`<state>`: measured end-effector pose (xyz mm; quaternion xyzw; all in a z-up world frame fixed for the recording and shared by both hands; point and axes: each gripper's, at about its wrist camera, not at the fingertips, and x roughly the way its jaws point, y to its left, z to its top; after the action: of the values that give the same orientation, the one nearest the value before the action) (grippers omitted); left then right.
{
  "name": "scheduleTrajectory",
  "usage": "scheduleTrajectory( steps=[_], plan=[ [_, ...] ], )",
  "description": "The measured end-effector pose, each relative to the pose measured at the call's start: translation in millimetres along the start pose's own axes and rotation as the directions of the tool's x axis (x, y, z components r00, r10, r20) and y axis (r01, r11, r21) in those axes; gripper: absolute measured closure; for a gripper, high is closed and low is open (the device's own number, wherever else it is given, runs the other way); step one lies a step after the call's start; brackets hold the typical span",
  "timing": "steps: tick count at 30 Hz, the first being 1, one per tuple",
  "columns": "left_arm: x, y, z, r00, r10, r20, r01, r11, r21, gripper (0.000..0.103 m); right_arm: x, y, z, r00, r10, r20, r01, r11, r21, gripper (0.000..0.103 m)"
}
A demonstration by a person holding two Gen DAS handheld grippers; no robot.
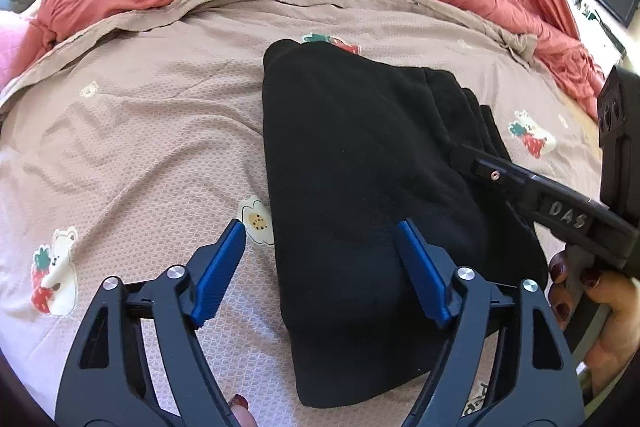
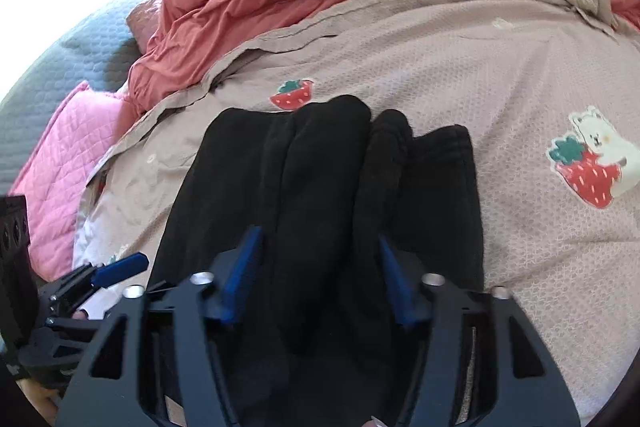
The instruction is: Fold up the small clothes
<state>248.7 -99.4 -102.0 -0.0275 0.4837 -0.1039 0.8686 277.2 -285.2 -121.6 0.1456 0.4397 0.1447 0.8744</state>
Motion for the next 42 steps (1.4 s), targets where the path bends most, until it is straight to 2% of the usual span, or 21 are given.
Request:
scheduleTrajectory(
  steps=[1,2,3,6,10,12,19,22,25,29,34,37,39,42],
  plan=[
    [-0.3,0.8,-0.5,1.000,-0.001,-0.001,0.001,1.000,-0.002,0.031,-0.2,5.2,-0.5,1.000,-0.006,0.002,0.006,0.999,-0.033,0.062],
    [-0.7,1.0,-1.2,1.000,0.001,-0.002,-0.001,1.000,-0.001,0.031,-0.8,9.7,0.0,1.000,-0.014,0.007,0.014,0.998,-0.056,0.072],
    [-1.3,0.9,-2.0,1.000,0.002,-0.002,-0.002,1.000,0.000,0.031,-2.3,15.7,-0.3,0.999,-0.031,0.018,0.033,0.995,-0.091,0.077],
    [-4.1,0.5,-2.6,1.000,0.004,0.000,-0.004,1.000,-0.006,0.031,-9.0,29.9,-1.7,0.996,-0.071,0.051,0.079,0.981,-0.177,0.083],
    [-11.1,0.5,-0.3,1.000,0.000,0.007,0.000,1.000,-0.015,0.031,-24.6,38.9,5.3,0.995,-0.048,0.082,0.065,0.975,-0.212,0.084],
    [-15.4,0.1,2.2,1.000,-0.025,0.008,0.026,0.999,-0.026,0.031,-35.4,38.6,11.7,0.995,-0.050,0.081,0.066,0.976,-0.209,0.084],
    [-16.9,-22.9,7.8,0.998,-0.063,-0.006,0.063,0.998,0.014,0.028,-51.1,18.5,18.7,0.989,-0.138,0.046,0.144,0.972,-0.184,0.084],
    [-8.2,-30.3,4.8,0.998,-0.064,-0.030,0.065,0.998,0.023,0.028,-38.9,-1.3,14.9,0.987,-0.162,-0.018,0.158,0.978,-0.135,0.084],
    [6.1,-32.2,-0.7,0.996,-0.063,-0.070,0.064,0.998,0.017,0.026,-22.1,-10.6,7.2,0.978,-0.192,-0.080,0.181,0.976,-0.123,0.080],
    [12.0,-23.7,-3.7,0.994,-0.072,-0.078,0.071,0.997,-0.013,0.020,-26.1,-18.6,8.9,0.974,-0.218,-0.066,0.211,0.973,-0.093,0.053],
    [4.2,-13.7,-7.1,0.996,-0.065,-0.062,0.063,0.997,-0.033,0.020,-53.3,-24.3,14.3,0.979,-0.204,-0.019,0.203,0.977,-0.065,0.053],
    [-8.8,-12.0,-8.9,0.996,-0.079,-0.034,0.078,0.996,-0.045,0.021,-72.2,-24.1,10.4,0.986,-0.168,-0.001,0.168,0.984,-0.061,0.053],
    [-15.8,-14.6,-11.5,0.995,-0.093,-0.020,0.092,0.995,-0.043,0.021,-81.5,-16.9,2.8,0.992,-0.122,-0.013,0.121,0.990,-0.075,0.053],
    [-14.3,-23.0,-17.3,0.996,-0.085,-0.032,0.085,0.996,-0.013,0.021,-85.7,-5.9,-8.6,0.994,-0.100,-0.048,0.095,0.991,-0.099,0.053]
  ],
)
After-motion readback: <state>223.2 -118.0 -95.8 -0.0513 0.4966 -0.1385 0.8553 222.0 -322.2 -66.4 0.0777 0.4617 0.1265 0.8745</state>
